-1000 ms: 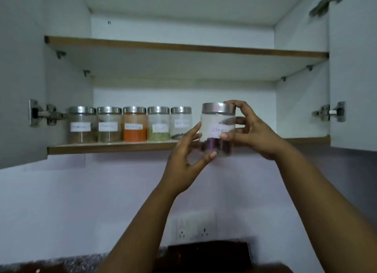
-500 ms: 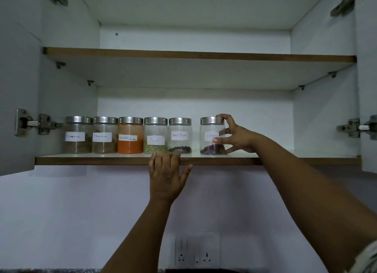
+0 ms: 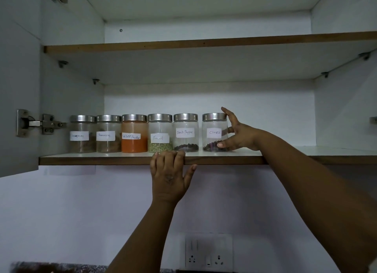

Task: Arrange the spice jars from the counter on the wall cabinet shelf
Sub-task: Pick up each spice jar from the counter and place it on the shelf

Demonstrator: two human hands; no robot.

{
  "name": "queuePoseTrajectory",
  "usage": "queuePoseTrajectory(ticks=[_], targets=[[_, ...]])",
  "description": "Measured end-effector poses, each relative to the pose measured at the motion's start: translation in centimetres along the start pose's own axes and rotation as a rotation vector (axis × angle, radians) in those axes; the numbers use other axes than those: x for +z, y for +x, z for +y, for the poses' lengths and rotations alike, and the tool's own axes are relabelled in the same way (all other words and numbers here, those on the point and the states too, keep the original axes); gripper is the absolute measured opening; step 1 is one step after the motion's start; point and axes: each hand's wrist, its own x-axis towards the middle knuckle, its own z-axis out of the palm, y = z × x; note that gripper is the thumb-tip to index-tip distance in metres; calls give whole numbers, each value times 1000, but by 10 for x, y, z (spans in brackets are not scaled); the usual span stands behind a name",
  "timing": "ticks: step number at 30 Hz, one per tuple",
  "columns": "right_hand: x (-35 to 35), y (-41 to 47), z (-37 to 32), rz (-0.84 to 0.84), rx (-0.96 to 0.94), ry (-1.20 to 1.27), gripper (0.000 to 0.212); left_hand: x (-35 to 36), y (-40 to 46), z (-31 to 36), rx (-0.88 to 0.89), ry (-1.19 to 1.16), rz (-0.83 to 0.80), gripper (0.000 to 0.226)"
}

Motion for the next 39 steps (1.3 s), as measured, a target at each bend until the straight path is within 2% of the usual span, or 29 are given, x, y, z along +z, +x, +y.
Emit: queuePoseTrajectory(ticks=[8,19,25,33,39], targets=[[3,-3,-1,-38,24,-8,123,0,-1,1,-6,7,0,40],[6,-9,-3,-5,15,-80,121,-4,0,3,-12,-2,-22,46],[7,-14,-5,17,50,-100,124,-3,-2,2,-4,5,-8,40],[9,-31,-12,49,184,-383,124,-9,0,1,2,-22,-48,40],[27,-55,-19,133,219,-535,104,-21,-1,4,-16,-78,-106,43]])
